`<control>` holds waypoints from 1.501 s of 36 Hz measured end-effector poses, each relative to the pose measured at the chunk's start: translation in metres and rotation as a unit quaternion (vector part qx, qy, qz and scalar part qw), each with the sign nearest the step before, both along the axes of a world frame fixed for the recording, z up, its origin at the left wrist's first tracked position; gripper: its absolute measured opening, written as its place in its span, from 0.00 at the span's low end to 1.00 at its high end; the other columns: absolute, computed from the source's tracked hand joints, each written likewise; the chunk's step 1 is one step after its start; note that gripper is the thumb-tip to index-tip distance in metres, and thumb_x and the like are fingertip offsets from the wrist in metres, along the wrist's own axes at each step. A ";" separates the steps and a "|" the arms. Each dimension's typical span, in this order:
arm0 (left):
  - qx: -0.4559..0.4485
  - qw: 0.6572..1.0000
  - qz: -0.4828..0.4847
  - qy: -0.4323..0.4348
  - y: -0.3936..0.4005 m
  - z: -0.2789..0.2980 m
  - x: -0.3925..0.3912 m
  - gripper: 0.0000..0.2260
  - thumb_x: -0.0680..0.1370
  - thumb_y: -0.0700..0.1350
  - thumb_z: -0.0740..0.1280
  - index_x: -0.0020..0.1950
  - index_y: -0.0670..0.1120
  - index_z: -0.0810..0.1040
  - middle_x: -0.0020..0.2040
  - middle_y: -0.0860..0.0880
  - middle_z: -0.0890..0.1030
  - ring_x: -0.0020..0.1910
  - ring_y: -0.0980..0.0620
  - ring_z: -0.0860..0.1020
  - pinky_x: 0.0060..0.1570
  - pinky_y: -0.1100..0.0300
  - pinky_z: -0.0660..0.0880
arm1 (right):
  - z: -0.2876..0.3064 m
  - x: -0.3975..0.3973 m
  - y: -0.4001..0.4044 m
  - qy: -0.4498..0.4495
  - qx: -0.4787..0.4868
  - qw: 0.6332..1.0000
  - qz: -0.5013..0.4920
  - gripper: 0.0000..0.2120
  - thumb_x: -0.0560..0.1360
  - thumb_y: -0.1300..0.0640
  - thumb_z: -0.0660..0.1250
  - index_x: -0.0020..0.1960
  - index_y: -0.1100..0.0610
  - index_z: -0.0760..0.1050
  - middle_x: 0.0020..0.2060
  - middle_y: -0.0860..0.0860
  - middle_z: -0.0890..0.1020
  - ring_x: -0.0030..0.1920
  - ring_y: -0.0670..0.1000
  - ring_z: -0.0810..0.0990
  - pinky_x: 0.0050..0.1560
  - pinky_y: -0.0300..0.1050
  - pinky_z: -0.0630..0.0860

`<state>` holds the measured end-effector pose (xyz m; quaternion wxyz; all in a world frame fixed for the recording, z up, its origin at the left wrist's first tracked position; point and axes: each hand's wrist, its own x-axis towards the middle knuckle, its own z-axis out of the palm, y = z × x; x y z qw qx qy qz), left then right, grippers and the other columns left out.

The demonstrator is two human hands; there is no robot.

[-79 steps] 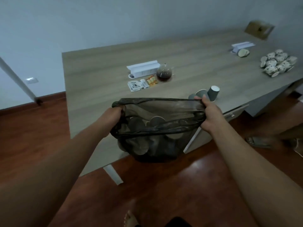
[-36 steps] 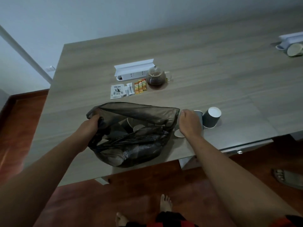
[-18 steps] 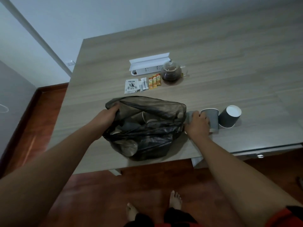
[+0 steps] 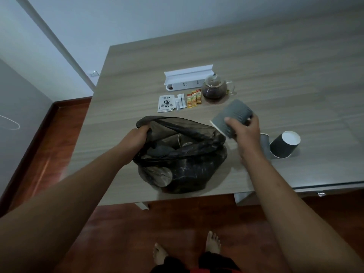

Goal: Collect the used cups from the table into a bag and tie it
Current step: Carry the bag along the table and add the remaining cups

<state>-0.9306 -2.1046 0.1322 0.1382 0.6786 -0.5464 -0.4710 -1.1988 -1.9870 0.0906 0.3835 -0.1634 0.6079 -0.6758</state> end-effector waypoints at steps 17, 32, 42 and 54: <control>-0.082 0.996 -0.026 0.036 0.001 0.010 0.010 0.24 0.80 0.65 0.56 0.42 0.47 0.80 0.42 0.47 0.83 0.42 0.49 0.80 0.41 0.58 0.74 | -0.025 0.114 -0.033 0.248 0.128 0.933 0.225 0.26 0.75 0.34 0.62 0.41 0.56 0.85 0.36 0.48 0.84 0.39 0.43 0.80 0.41 0.43 0.76; -0.085 0.991 0.018 0.101 0.012 0.011 0.020 0.21 0.80 0.64 0.57 0.43 0.51 0.80 0.42 0.52 0.83 0.44 0.52 0.81 0.41 0.60 0.74 | -0.047 0.027 -0.038 0.271 0.372 0.876 0.147 0.12 0.72 0.53 0.71 0.47 0.62 0.80 0.50 0.62 0.83 0.46 0.60 0.80 0.40 0.44 0.70; 0.044 0.983 0.079 0.158 0.015 0.009 0.007 0.25 0.74 0.68 0.65 0.44 0.47 0.82 0.33 0.50 0.86 0.30 0.49 0.84 0.33 0.60 0.76 | -0.028 -0.006 -0.028 0.254 0.181 0.949 0.039 0.12 0.72 0.53 0.68 0.31 0.55 0.74 0.26 0.51 0.76 0.31 0.57 0.78 0.35 0.58 0.78; 0.034 0.982 0.098 0.157 0.011 -0.007 -0.008 0.19 0.72 0.61 0.70 0.49 0.46 0.81 0.37 0.46 0.87 0.33 0.47 0.85 0.36 0.57 0.77 | -0.053 -0.066 0.020 0.395 0.302 0.867 0.034 0.16 0.80 0.56 0.56 0.56 0.62 0.79 0.56 0.62 0.79 0.57 0.62 0.74 0.55 0.50 0.69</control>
